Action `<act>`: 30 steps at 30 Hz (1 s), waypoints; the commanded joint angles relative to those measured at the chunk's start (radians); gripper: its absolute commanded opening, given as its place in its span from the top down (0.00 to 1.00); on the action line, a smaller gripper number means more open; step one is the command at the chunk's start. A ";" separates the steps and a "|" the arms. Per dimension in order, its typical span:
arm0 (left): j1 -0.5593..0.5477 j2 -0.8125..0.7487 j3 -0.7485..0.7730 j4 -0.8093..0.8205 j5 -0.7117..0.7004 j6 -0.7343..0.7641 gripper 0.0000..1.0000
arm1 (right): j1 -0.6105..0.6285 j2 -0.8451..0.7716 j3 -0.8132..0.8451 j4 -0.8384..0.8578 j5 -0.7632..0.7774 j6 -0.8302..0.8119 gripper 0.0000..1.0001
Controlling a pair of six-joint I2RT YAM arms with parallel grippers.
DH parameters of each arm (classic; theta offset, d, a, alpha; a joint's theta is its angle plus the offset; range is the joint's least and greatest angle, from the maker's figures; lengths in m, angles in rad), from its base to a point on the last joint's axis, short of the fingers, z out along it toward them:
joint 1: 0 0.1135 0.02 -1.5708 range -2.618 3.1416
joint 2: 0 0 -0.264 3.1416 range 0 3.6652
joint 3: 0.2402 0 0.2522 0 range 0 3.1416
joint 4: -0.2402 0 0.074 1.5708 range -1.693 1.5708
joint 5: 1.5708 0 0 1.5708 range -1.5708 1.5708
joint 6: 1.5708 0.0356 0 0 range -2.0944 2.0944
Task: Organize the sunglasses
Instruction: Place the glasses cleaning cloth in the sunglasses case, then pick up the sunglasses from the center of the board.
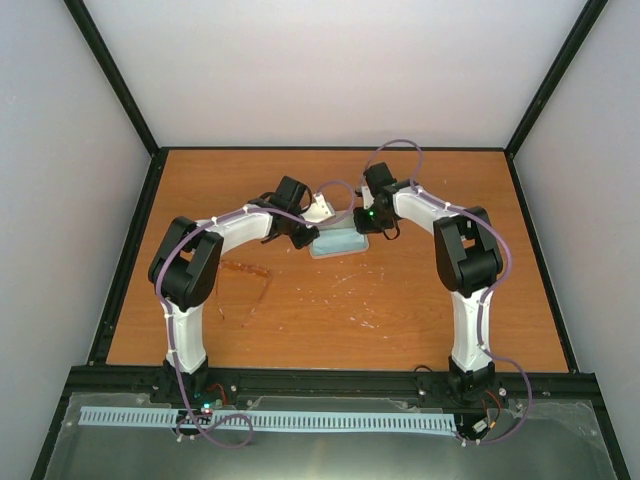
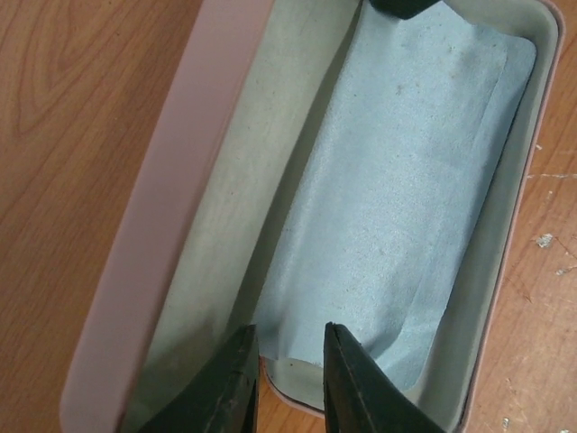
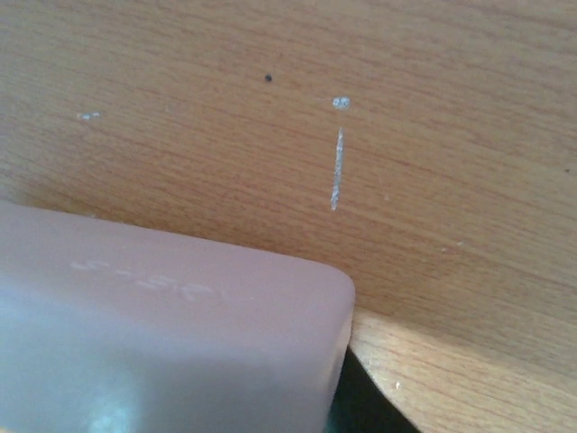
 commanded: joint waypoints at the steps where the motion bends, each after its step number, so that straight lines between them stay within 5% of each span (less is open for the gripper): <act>1: 0.010 -0.009 -0.009 0.002 0.009 -0.025 0.76 | 0.006 -0.050 -0.007 0.038 0.028 0.015 0.82; 4: 0.010 -0.027 -0.022 0.012 0.024 -0.041 0.71 | 0.006 -0.060 -0.012 0.043 0.038 0.017 0.69; 15: 0.010 -0.171 -0.133 0.094 0.087 -0.061 0.41 | 0.006 -0.144 -0.020 0.037 0.100 0.026 0.59; 23: 0.025 -0.311 -0.129 0.046 0.083 -0.045 0.40 | 0.006 -0.335 -0.129 0.034 0.266 0.071 0.45; 30: 0.303 -0.399 -0.139 -0.203 0.138 -0.056 0.40 | 0.097 -0.422 -0.083 0.056 0.104 -0.152 0.46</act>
